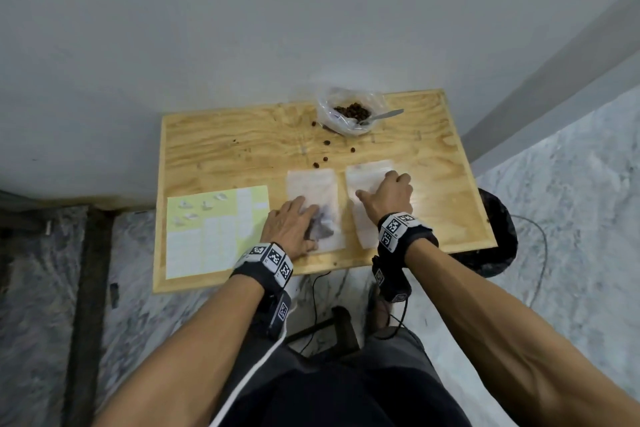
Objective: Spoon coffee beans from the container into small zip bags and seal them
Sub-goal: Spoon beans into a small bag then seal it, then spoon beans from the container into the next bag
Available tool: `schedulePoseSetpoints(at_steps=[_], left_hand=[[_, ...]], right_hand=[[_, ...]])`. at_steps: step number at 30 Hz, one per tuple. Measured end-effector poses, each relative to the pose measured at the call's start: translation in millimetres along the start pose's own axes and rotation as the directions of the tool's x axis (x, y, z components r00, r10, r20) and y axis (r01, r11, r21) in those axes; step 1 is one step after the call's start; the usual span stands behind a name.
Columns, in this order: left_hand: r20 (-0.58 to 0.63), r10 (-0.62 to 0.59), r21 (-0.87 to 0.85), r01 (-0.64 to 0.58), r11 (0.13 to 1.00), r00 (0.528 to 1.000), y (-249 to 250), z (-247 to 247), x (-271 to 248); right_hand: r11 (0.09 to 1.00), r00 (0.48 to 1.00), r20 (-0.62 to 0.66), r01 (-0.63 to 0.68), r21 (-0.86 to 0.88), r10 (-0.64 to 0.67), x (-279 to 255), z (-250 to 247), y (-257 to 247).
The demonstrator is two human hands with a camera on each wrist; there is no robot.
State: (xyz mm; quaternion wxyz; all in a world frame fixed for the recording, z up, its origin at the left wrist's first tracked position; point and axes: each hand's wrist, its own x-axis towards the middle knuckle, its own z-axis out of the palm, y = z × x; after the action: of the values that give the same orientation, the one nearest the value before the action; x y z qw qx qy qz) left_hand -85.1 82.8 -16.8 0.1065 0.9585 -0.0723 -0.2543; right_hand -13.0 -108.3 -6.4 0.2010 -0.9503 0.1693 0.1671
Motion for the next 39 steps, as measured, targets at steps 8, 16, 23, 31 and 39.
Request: schedulePoseSetpoints(at_steps=[8,16,23,31,39], left_hand=[[0.013,-0.010,0.007,0.010,1.000,1.000,0,-1,7],[0.013,-0.009,0.010,0.008,1.000,1.000,0,-1,8],[0.012,-0.014,-0.006,0.015,1.000,1.000,-1,2,7],[0.013,-0.011,0.012,0.010,1.000,1.000,0,0,10],[0.049,-0.017,0.050,0.014,0.999,0.999,-1,-2,11]], right_hand=[[0.984,0.989,0.069,-0.124,-0.129,0.133,12,0,14],[0.990,0.994,-0.014,-0.107,-0.091,0.106,8,1,15],[0.994,0.999,-0.033,0.010,-0.104,-0.014,18,-16,34],[0.988,0.988,0.093,0.127,-0.086,-0.119,24,-40,47],[0.989,0.987,0.072,0.145,0.004,-0.145,27,-66,54]])
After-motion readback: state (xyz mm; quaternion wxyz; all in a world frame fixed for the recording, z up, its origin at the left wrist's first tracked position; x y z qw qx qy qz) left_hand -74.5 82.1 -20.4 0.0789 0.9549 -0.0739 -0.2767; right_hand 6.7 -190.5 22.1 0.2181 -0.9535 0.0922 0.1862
